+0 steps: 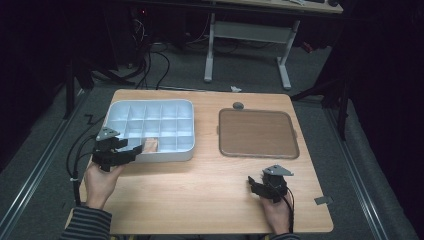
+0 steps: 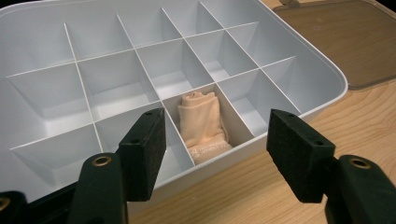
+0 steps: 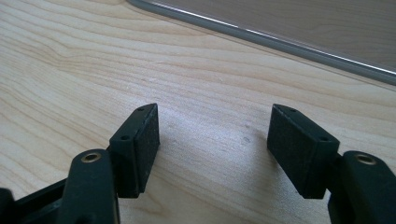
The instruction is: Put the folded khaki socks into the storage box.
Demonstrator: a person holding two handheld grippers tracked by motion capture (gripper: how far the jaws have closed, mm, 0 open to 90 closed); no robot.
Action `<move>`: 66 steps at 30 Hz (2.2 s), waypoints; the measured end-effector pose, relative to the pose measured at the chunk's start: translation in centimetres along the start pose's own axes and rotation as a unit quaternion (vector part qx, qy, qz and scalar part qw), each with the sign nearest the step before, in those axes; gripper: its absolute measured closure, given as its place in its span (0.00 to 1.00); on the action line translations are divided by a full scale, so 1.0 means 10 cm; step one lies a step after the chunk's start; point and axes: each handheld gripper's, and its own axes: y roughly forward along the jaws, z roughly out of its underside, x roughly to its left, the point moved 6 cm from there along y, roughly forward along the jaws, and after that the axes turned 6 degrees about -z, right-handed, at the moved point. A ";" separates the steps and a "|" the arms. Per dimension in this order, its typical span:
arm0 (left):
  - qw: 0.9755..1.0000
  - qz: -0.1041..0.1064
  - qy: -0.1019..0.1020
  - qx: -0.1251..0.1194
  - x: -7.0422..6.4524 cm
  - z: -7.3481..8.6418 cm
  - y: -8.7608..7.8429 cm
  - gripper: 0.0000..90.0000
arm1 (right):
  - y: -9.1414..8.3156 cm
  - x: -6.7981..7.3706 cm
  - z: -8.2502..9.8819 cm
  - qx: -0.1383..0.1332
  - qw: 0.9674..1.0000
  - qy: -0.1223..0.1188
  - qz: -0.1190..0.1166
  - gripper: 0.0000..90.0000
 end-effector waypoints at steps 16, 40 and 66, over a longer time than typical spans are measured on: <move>1.000 0.013 -0.003 0.006 -0.08 0.13 0.00 0.42 | 0.00 0.00 0.00 0.000 1.000 0.000 0.000 0.38; 0.999 0.045 0.000 0.005 -0.29 0.27 0.01 0.39 | 0.00 0.00 0.00 0.000 1.000 -0.001 -0.001 0.38; 0.998 0.061 -0.006 0.003 -0.43 0.41 0.02 0.38 | 0.00 0.00 0.00 0.000 1.000 -0.001 -0.001 0.38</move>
